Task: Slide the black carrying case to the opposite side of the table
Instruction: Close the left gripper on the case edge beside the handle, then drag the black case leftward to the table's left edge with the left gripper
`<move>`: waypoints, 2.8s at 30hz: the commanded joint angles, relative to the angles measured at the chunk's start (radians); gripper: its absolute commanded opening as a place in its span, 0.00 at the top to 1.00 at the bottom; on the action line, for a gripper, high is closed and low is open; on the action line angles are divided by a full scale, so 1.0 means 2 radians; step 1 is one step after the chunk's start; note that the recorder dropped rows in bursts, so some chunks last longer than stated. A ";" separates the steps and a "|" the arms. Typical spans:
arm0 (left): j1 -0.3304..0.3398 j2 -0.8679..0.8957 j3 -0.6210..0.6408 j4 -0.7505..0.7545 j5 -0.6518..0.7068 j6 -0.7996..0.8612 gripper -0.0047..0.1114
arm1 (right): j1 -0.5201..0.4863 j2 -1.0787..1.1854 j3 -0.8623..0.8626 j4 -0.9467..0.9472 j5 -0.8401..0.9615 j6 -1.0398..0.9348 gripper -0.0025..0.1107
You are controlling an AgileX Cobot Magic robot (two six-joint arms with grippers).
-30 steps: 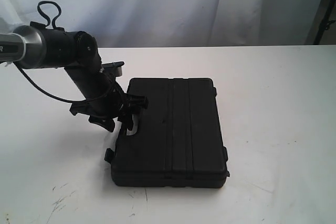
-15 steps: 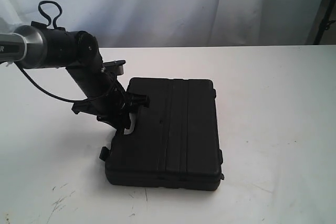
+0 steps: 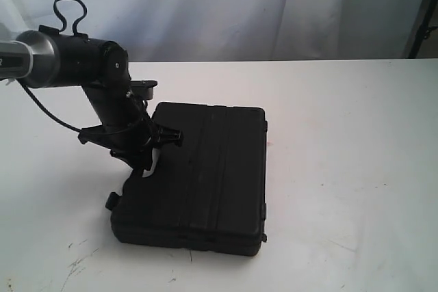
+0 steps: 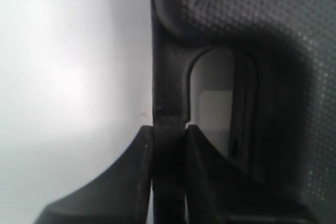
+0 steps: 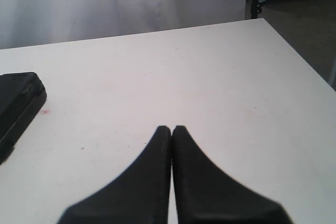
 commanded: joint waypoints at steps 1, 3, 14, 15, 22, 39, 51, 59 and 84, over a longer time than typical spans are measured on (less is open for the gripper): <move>0.003 -0.012 0.001 0.040 0.020 -0.013 0.96 | -0.002 -0.003 0.002 0.002 0.001 0.000 0.98; 0.007 -0.013 0.001 0.046 0.024 -0.019 0.96 | -0.002 -0.003 0.002 0.002 0.001 0.000 0.98; 0.038 -0.013 0.001 0.090 0.051 -0.027 0.96 | -0.002 -0.003 0.002 0.002 0.001 0.000 0.98; 0.038 -0.013 0.001 0.102 0.052 -0.032 0.96 | -0.002 -0.003 0.002 0.002 0.001 0.000 0.98; 0.047 -0.013 0.001 0.116 0.058 -0.039 0.96 | -0.002 -0.003 0.002 0.002 0.001 0.000 0.98; 0.090 -0.013 0.001 0.156 0.067 -0.031 0.96 | -0.002 -0.003 0.002 0.002 0.001 0.000 0.98; 0.090 -0.013 0.001 0.214 0.075 -0.033 0.96 | -0.002 -0.003 0.002 0.002 0.001 0.000 0.98; 0.090 -0.013 0.001 0.219 0.082 -0.032 0.96 | -0.002 -0.003 0.002 0.002 0.001 0.000 0.98; 0.126 -0.020 0.001 0.149 0.078 0.027 0.45 | -0.002 -0.003 0.002 0.002 0.001 0.005 0.98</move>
